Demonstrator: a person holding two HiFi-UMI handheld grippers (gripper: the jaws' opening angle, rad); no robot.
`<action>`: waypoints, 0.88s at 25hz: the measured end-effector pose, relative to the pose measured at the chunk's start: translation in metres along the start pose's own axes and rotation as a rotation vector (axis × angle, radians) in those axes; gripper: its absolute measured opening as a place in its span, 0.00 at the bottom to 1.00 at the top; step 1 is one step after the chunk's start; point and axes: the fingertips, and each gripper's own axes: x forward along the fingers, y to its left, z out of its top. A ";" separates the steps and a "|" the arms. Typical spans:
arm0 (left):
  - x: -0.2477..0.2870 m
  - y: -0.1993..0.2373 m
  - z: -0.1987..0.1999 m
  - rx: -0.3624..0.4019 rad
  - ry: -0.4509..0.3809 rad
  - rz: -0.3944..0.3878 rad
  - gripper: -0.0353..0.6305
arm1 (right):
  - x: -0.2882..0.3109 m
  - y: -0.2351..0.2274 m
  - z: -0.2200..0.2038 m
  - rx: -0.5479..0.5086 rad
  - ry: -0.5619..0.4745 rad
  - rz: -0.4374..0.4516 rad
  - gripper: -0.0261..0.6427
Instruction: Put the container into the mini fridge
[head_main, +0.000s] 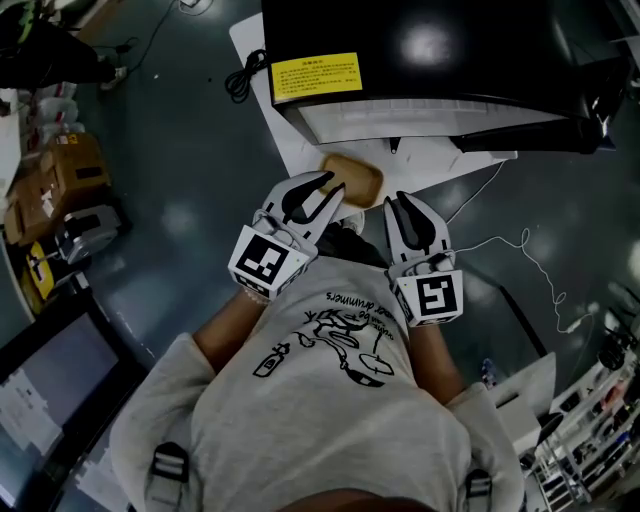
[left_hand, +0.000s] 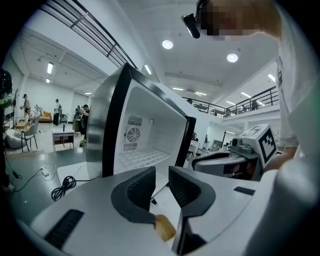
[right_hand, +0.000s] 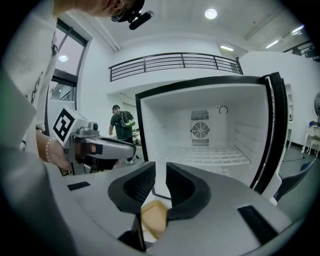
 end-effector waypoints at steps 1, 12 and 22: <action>0.002 0.002 -0.005 0.001 0.014 0.005 0.19 | 0.002 -0.003 -0.004 0.002 0.009 -0.007 0.15; 0.020 0.024 -0.071 -0.021 0.141 0.034 0.21 | 0.029 -0.020 -0.051 0.034 0.096 -0.050 0.19; 0.035 0.041 -0.129 -0.057 0.205 0.042 0.23 | 0.047 -0.026 -0.115 0.048 0.170 -0.070 0.22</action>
